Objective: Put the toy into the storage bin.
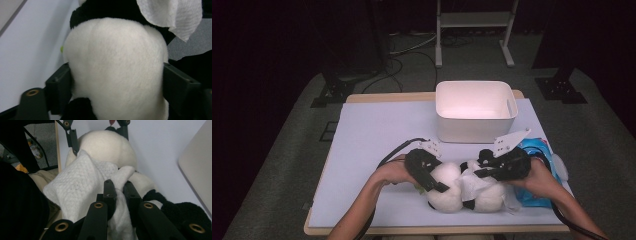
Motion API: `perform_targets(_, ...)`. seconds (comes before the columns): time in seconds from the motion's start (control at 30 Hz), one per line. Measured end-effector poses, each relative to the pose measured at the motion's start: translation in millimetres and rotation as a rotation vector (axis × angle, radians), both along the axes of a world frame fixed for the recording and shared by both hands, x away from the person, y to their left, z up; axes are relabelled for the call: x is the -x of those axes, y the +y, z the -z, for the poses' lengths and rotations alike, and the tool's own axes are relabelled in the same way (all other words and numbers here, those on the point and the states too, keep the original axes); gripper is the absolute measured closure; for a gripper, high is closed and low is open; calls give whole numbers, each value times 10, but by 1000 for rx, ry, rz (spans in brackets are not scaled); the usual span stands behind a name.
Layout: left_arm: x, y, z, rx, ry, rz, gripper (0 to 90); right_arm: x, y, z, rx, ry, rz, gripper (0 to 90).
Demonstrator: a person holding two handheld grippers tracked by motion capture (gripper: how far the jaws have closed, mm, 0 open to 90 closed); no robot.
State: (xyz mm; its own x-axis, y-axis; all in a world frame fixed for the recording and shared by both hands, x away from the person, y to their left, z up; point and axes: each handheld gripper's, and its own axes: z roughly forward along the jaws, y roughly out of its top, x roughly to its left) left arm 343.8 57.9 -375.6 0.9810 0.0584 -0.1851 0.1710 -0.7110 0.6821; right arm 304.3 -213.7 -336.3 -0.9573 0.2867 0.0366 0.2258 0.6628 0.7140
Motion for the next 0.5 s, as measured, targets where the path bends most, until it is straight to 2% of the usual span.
perform_targets(0.17, -28, 45, -86, 15, -47, -16, 274, -45, 42, -106, -3, -30, 14, 824)
perform_targets(0.33, -67, 81, -203, 2, -127, -30, 278, -147, 121, -181, 4, -61, 25, 824)
perform_targets(0.5, -53, 72, -175, -5, -149, -25, 277, -239, 200, -177, 6, -52, 23, 824)
